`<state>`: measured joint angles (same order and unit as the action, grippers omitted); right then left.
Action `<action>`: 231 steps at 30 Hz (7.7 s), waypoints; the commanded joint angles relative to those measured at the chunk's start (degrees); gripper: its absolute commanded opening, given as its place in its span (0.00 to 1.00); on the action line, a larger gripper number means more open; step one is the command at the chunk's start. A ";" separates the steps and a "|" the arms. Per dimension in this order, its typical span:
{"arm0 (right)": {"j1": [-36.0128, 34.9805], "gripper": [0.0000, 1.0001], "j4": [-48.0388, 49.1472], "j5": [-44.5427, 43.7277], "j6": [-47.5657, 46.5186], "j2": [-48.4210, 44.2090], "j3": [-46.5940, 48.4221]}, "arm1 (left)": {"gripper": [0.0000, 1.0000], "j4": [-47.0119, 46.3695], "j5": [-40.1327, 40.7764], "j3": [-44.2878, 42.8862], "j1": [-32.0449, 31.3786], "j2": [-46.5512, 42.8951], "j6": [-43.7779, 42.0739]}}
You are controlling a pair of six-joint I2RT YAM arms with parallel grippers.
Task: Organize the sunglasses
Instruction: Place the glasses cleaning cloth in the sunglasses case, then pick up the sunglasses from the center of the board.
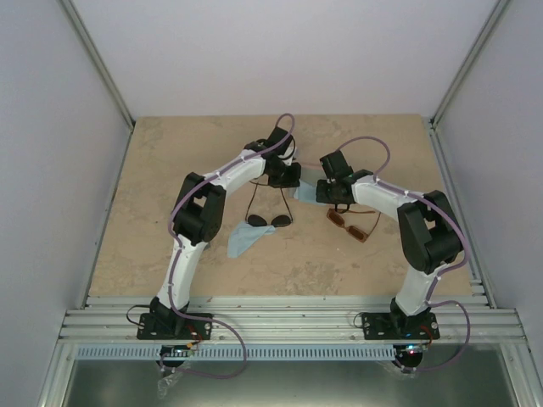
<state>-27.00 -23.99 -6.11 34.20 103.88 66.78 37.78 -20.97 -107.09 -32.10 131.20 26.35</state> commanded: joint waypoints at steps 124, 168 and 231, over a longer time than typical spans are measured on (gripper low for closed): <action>0.26 0.23 4.88 5.89 -7.72 5.42 3.87 | 0.09 -1.45 -3.11 3.51 0.74 -1.43 2.75; -10.42 0.57 -0.05 7.50 -14.58 -1.33 4.89 | 0.55 -15.47 22.08 36.80 5.70 -41.65 14.45; -11.10 0.00 45.23 3.96 -40.04 -32.31 -10.25 | 0.99 -25.77 41.80 56.46 7.47 -78.83 16.89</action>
<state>-39.70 10.41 -9.32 -0.01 77.38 59.40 14.37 20.36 -51.99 -25.06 52.93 45.95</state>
